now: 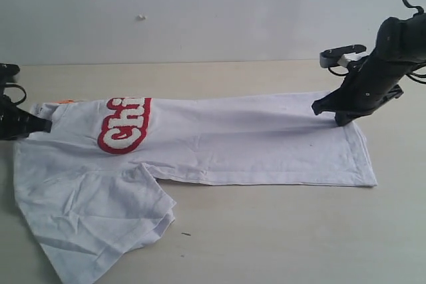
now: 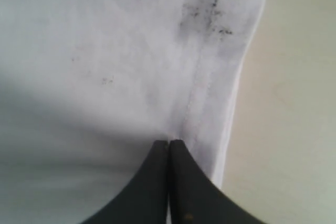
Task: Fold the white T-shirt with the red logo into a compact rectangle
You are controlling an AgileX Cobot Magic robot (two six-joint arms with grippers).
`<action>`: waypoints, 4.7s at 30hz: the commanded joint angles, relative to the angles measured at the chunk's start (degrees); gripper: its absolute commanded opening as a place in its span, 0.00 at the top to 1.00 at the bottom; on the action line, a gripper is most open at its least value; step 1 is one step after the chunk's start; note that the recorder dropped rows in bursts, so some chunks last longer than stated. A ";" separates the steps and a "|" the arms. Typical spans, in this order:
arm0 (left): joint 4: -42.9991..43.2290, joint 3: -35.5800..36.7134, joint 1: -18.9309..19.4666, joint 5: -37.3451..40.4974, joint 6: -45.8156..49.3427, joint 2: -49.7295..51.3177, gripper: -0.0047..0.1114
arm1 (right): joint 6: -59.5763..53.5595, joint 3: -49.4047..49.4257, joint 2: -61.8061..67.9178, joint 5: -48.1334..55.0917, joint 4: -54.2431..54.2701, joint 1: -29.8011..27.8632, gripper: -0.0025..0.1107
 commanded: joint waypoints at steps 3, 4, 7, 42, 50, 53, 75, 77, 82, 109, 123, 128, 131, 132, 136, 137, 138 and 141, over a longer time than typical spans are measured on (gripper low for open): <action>-2.99 0.23 -6.51 -2.45 5.10 -4.17 0.96 | -14.11 0.27 -3.38 -2.90 18.19 0.65 0.98; -2.99 0.23 -8.32 -3.38 6.39 -4.03 0.96 | -16.84 0.27 -3.46 -3.05 21.55 1.17 0.98; -2.75 0.06 -13.12 -5.68 10.24 -2.61 0.96 | -20.84 0.27 -3.10 -3.87 26.08 3.36 0.98; -3.33 -3.89 -10.90 7.14 10.71 -5.67 0.96 | 4.08 0.40 -2.90 3.26 -5.64 6.08 0.98; -3.33 4.10 -11.01 8.24 11.35 -15.63 0.96 | 2.85 8.43 -2.90 5.68 -2.00 6.08 0.98; -3.33 8.37 -11.01 8.57 11.75 -19.07 0.96 | 2.85 12.66 -2.90 4.77 -1.50 6.08 0.98; 3.74 21.35 -38.62 28.05 9.09 -28.90 0.53 | -2.05 15.80 -30.54 14.03 6.35 6.08 0.98; 5.38 21.35 -40.89 27.16 6.56 -27.82 0.53 | -4.40 15.80 -30.77 14.56 9.29 6.08 0.98; 15.93 21.35 -43.42 15.60 -4.75 -22.77 0.53 | -6.18 15.80 -30.77 15.17 11.40 6.08 0.98; 23.02 18.30 -43.54 22.01 -3.44 -13.34 0.96 | -7.63 15.80 -30.77 12.58 13.66 6.08 0.98; 37.49 15.51 -49.34 33.91 -5.06 -19.15 0.96 | -7.63 15.80 -30.77 12.37 13.66 6.08 0.98; 44.73 12.06 -49.34 32.24 -5.06 -21.53 0.96 | -7.63 15.80 -30.77 12.37 14.16 6.08 0.98; 58.93 9.96 -49.34 32.16 -5.21 -21.44 0.96 | -7.63 15.80 -30.77 12.37 14.32 6.08 0.98; 66.14 9.51 -49.34 31.28 -5.21 -21.32 0.96 | -7.63 15.80 -30.77 12.37 14.32 6.08 0.98; 82.39 9.42 -49.22 26.98 -5.21 -20.82 0.96 | -7.63 15.80 -30.77 12.09 14.94 6.08 0.98; 85.88 9.42 -49.22 24.79 -5.21 -20.29 0.96 | -7.63 15.80 -30.77 11.94 14.94 6.08 0.98; 87.87 9.42 -49.22 23.36 -5.21 -19.83 0.96 | -7.63 15.80 -30.77 11.82 14.94 6.08 0.98; 91.69 9.24 -47.97 15.75 -5.63 -17.41 0.92 | -7.63 15.80 -30.77 12.06 14.94 6.08 0.98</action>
